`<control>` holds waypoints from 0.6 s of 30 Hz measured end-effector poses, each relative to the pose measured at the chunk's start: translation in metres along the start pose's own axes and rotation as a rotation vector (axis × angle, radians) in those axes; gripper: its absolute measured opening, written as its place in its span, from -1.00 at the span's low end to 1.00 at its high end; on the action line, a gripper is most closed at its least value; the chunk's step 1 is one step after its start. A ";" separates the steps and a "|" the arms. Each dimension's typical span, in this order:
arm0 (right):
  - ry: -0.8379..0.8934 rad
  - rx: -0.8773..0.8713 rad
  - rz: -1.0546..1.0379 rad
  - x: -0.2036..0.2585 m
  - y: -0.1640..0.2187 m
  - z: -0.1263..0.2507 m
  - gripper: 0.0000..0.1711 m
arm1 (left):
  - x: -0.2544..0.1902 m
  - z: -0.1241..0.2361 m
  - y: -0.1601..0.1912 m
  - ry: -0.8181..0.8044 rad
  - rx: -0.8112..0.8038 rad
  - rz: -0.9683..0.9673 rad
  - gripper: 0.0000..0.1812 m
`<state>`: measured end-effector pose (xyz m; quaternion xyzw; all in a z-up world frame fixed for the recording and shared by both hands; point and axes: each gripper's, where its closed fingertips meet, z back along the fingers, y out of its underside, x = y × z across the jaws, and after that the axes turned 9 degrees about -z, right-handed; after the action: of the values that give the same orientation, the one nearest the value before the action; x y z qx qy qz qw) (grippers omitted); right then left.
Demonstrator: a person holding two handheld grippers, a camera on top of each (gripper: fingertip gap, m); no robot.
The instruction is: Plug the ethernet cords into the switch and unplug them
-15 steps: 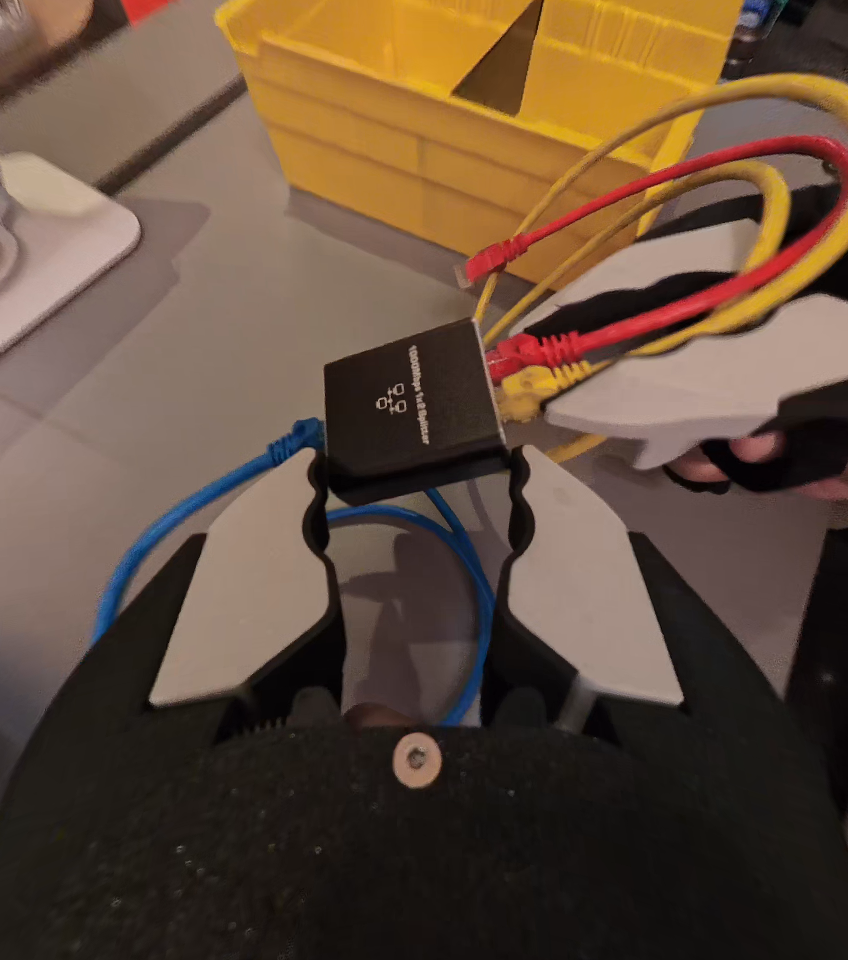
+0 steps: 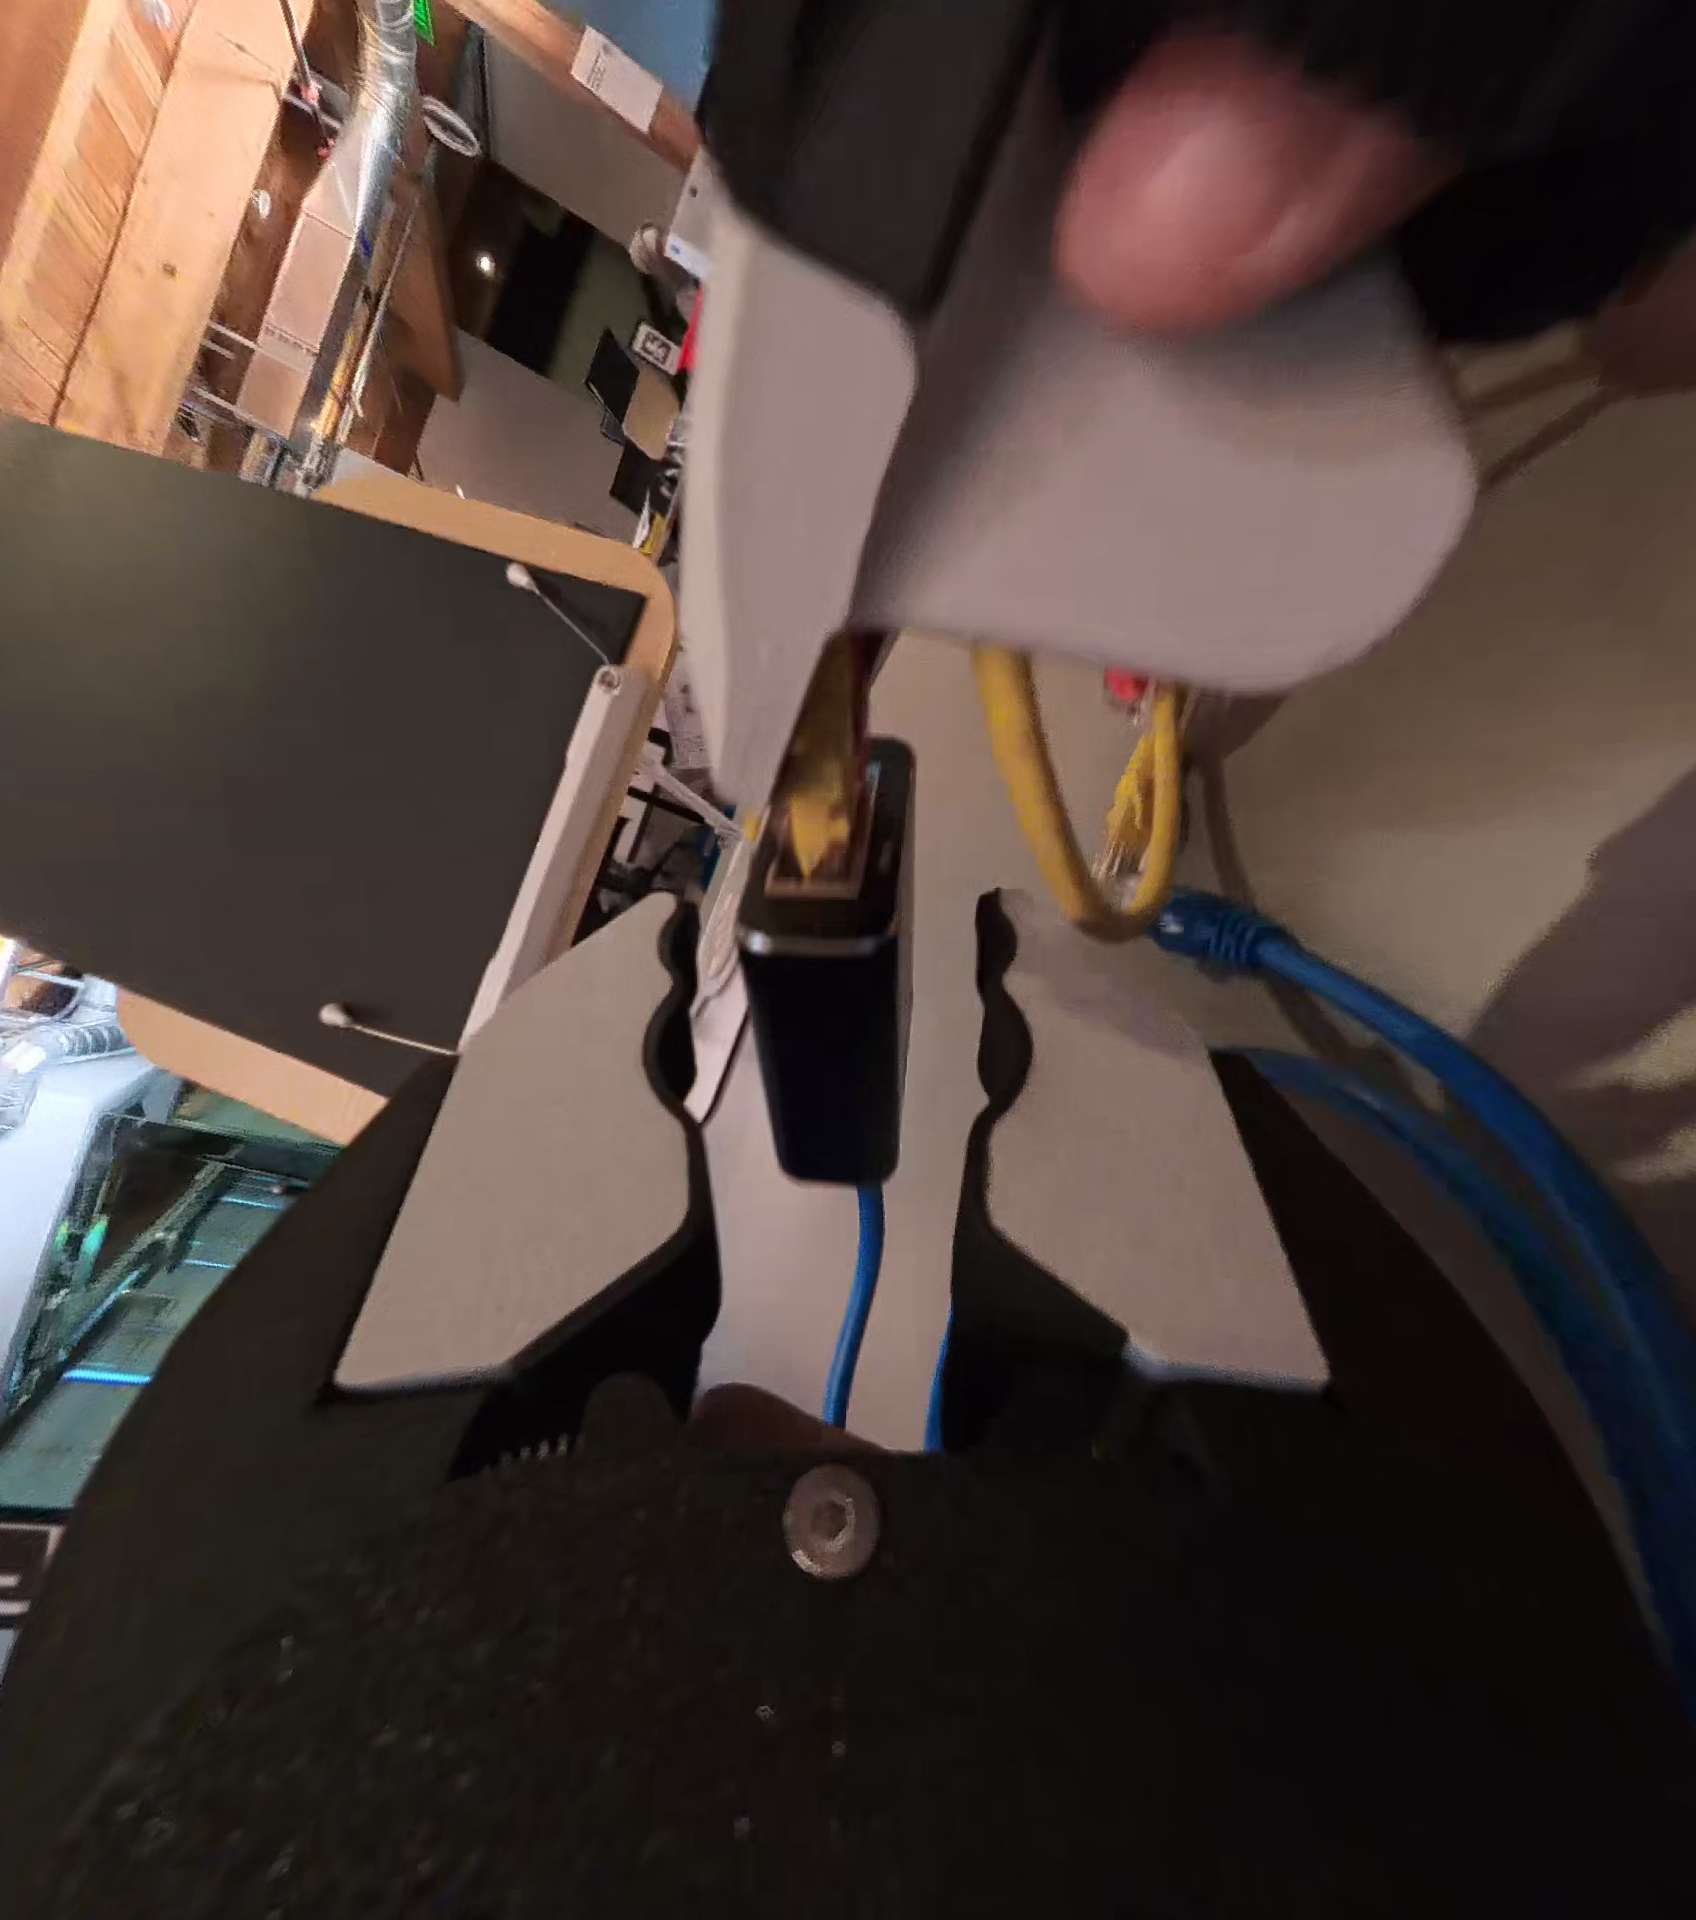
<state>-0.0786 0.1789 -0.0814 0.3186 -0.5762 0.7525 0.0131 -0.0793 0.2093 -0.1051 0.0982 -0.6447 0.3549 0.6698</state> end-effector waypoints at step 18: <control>0.039 0.411 0.650 0.014 0.038 0.062 -0.54 | -0.024 -0.032 0.014 0.091 -0.122 -0.003 -0.71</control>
<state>-0.0755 0.1072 -0.0987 0.1009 -0.4840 0.8230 -0.2796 -0.0604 0.2298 -0.1366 0.0419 -0.6340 0.3179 0.7037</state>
